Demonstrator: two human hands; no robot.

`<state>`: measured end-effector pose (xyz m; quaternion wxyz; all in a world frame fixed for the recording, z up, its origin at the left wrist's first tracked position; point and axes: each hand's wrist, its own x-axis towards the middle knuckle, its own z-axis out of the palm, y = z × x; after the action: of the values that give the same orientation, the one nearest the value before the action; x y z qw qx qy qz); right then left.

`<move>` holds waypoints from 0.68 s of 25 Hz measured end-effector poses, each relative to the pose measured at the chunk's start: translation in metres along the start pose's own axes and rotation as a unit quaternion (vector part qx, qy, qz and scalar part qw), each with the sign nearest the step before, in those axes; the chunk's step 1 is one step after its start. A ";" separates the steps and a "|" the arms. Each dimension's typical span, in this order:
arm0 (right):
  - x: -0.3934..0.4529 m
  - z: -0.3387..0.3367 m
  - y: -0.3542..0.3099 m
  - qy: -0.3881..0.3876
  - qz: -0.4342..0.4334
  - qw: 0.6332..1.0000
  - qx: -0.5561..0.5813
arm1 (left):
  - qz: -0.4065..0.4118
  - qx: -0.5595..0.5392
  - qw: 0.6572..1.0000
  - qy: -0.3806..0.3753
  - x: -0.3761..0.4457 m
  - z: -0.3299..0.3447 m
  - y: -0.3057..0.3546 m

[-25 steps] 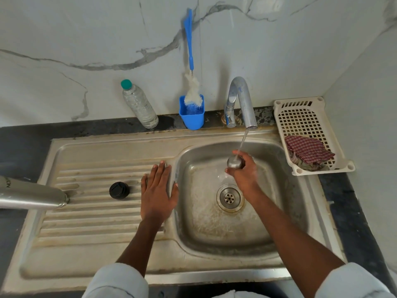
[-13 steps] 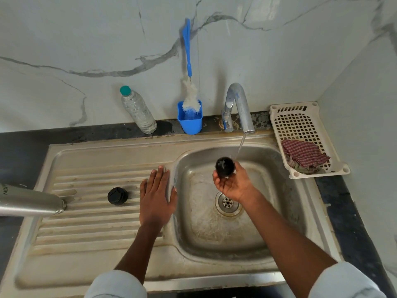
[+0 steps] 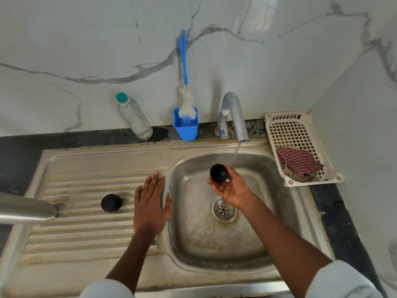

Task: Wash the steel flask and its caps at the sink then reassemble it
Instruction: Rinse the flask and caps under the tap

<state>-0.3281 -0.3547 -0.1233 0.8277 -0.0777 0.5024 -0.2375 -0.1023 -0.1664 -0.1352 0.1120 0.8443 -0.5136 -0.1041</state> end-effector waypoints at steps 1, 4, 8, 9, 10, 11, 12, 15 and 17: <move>-0.001 0.002 0.003 0.007 -0.053 0.995 -0.086 | 0.001 0.000 1.000 0.001 0.000 0.000 0.000; -0.003 -0.003 0.003 0.058 -0.230 0.936 -0.260 | -0.003 -0.005 1.000 0.000 0.001 -0.001 0.000; -0.015 0.005 -0.011 -0.068 -0.158 0.982 0.084 | 0.000 -0.004 1.000 0.004 0.000 0.001 -0.001; -0.015 0.011 -0.011 -0.087 -0.113 0.977 0.156 | 0.000 -0.004 1.000 0.004 0.001 0.001 -0.002; -0.012 0.015 -0.010 -0.093 -0.076 0.976 0.183 | 0.000 -0.002 1.000 0.005 0.000 0.001 -0.002; -0.012 0.019 -0.010 -0.091 -0.038 0.979 0.178 | 0.001 0.000 1.000 0.006 -0.001 0.001 -0.001; -0.012 0.019 -0.009 -0.087 -0.013 0.987 0.136 | 0.001 0.001 1.000 0.007 -0.001 0.001 -0.001; -0.020 0.008 0.003 -0.034 -0.055 0.986 -0.153 | 0.002 0.002 1.000 0.005 0.000 0.000 -0.001; -0.014 -0.005 0.005 0.024 -0.166 0.957 -0.236 | 0.002 0.005 1.000 0.004 0.000 0.001 -0.001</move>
<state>-0.3362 -0.3431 -0.1166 0.7226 -0.3476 0.5436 -0.2481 -0.1013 -0.1663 -0.1368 0.1103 0.8444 -0.5151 -0.0977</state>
